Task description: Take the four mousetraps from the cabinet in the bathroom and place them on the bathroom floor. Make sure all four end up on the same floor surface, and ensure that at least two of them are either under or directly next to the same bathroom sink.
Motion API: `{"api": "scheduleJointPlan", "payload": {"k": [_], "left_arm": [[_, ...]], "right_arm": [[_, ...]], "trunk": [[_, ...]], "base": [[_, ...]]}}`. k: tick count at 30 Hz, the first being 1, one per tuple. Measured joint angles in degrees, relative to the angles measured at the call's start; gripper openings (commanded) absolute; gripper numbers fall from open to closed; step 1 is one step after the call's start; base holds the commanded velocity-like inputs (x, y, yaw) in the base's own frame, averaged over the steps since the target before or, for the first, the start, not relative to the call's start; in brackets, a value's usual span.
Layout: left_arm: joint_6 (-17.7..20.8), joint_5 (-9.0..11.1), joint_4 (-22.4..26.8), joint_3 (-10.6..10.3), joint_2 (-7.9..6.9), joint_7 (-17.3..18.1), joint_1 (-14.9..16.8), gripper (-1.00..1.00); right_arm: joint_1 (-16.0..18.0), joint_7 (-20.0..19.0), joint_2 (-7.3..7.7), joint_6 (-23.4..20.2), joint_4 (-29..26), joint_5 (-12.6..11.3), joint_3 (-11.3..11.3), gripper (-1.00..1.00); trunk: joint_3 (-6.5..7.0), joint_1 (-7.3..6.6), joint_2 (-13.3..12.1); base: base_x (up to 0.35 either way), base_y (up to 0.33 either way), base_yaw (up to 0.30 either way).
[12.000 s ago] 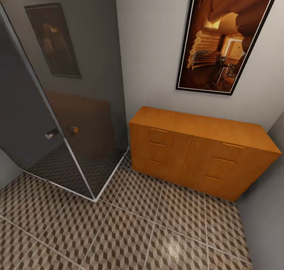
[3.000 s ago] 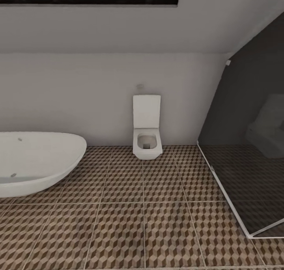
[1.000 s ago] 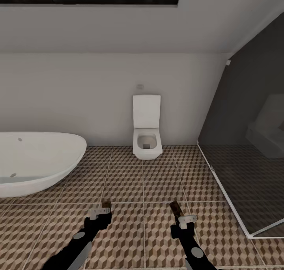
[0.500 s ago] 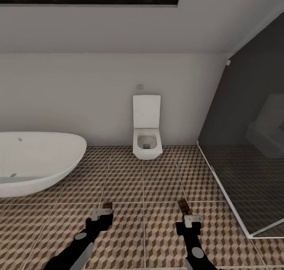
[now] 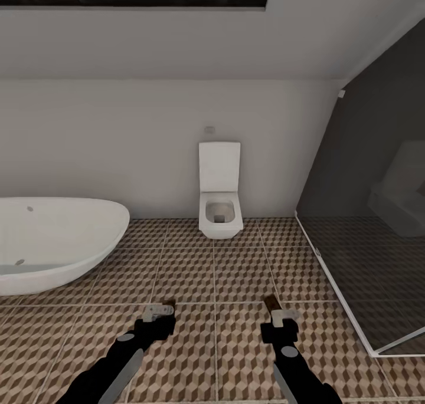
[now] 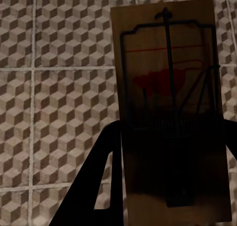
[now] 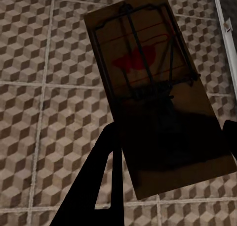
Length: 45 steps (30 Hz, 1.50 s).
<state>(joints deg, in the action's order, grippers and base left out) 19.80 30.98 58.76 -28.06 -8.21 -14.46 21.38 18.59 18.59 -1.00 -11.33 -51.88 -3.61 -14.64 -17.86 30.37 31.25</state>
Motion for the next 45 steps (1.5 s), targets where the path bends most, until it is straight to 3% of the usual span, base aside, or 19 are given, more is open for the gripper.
{"api": "scheduleJointPlan", "payload": {"k": [6,11,22,45], "left_arm": [[2.46,0.0,0.02,0.27,0.14,-0.08,0.0,-1.0],[9.11,0.0,2.45,0.24,0.17,-0.12,0.0,-1.0],[9.23,-0.01,3.91,0.05,0.09,-0.08,0.0,-1.0],[9.26,0.0,3.53,0.08,0.17,-0.04,0.0,-1.0]], "right_arm": [[0.0,0.15,-0.82,-1.92,-2.15,-0.07,-0.02,-1.0],[0.0,-0.05,-1.22,-5.24,-4.41,-0.15,-0.1,-1.0],[0.0,-0.27,-1.23,-5.03,-4.56,-0.17,-0.19,-1.0],[0.0,-0.27,-1.23,-5.03,-4.55,-0.18,-0.28,-1.0]], "trunk": [[0.0,0.0,0.0],[0.0,0.0,0.0],[0.0,-0.01,0.0],[0.0,-0.02,0.0]], "base": [[0.0,0.0,0.0],[0.0,0.0,0.0],[0.049,-0.034,0.0],[0.213,-0.093,0.0]]}}
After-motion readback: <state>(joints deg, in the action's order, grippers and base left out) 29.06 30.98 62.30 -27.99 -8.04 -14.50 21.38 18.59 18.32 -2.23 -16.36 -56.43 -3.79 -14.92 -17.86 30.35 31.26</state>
